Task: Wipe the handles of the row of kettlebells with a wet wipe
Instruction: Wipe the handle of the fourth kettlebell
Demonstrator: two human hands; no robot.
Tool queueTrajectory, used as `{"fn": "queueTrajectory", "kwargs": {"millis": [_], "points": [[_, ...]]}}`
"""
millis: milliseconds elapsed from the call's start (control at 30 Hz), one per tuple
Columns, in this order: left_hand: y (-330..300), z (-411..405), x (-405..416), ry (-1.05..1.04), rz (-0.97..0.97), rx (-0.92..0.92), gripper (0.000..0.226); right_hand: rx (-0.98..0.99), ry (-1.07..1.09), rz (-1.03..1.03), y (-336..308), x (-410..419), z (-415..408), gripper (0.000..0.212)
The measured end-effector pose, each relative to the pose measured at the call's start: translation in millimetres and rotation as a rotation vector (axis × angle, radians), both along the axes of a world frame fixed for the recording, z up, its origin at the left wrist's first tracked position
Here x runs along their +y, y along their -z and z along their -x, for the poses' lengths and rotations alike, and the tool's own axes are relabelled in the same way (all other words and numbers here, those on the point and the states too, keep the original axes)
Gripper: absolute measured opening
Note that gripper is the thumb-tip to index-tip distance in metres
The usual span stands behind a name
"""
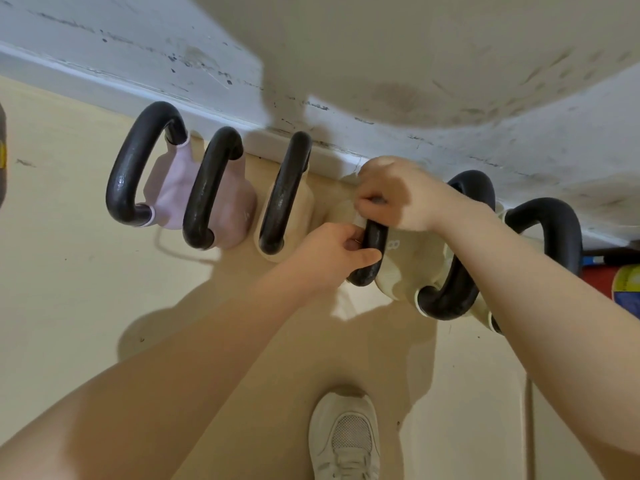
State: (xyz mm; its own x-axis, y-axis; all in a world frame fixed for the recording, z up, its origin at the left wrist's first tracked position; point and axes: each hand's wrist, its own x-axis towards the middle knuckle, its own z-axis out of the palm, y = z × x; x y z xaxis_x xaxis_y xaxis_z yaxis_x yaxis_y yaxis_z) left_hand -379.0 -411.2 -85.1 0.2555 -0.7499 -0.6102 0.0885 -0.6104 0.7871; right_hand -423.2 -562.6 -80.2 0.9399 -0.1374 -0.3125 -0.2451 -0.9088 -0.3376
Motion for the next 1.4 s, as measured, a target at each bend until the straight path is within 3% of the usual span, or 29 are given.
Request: {"fn": "queueTrajectory", "kwargs": {"millis": [100, 167, 267, 367, 433, 567, 633, 733, 867, 967, 1067, 1133, 1267, 1400], "points": [[1, 1, -1, -0.025, -0.006, 0.005, 0.029, -0.136, 0.042, 0.060, -1, -3, 6, 0.034], [3, 0, 0, -0.063, -0.026, 0.026, 0.037, -0.207, -0.118, 0.110, 3, 6, 9, 0.034], [5, 1, 1, -0.133, -0.037, 0.065, 0.051, -0.120, -0.273, 0.176, -3, 4, 17, 0.036], [6, 3, 1, -0.168, -0.050, 0.073, 0.061, 0.016, -0.144, 0.263, -13, 1, 12, 0.048], [7, -2, 5, -0.171, -0.049, 0.103, 0.064, 0.066, -0.197, 0.320, -9, 19, 11, 0.052], [3, -20, 20, -0.126, -0.073, 0.128, 0.051, -0.138, -0.426, 0.465, 1, 49, 42, 0.038], [-1, -23, 23, -0.124, -0.069, 0.091, 0.044, -0.164, -0.446, 0.592, 11, 65, 62, 0.019], [-9, -26, 19, -0.233, -0.031, 0.147, 0.017, -0.053, -0.524, 0.834, 33, 92, 85, 0.043], [-13, -28, 14, -0.267, -0.029, 0.207, 0.035, -0.121, -0.537, 0.873, 44, 85, 85, 0.031], [-11, -27, 17, -0.237, 0.009, 0.180, 0.032, -0.214, -0.424, 0.869, 51, 81, 95, 0.034], [-8, -25, 17, -0.251, 0.018, 0.198, 0.025, -0.346, -0.320, 0.741, 60, 86, 96, 0.035], [-11, -22, 14, -0.248, 0.023, 0.228, 0.025, -0.453, -0.061, 0.599, 64, 96, 89, 0.039], [-17, -14, 4, -0.195, 0.018, 0.282, 0.026, -0.519, 0.540, 0.123, 69, 129, 78, 0.053], [-19, -7, -4, -0.132, -0.012, 0.178, 0.030, -0.621, 0.799, -0.383, 61, 138, 69, 0.063]]}}
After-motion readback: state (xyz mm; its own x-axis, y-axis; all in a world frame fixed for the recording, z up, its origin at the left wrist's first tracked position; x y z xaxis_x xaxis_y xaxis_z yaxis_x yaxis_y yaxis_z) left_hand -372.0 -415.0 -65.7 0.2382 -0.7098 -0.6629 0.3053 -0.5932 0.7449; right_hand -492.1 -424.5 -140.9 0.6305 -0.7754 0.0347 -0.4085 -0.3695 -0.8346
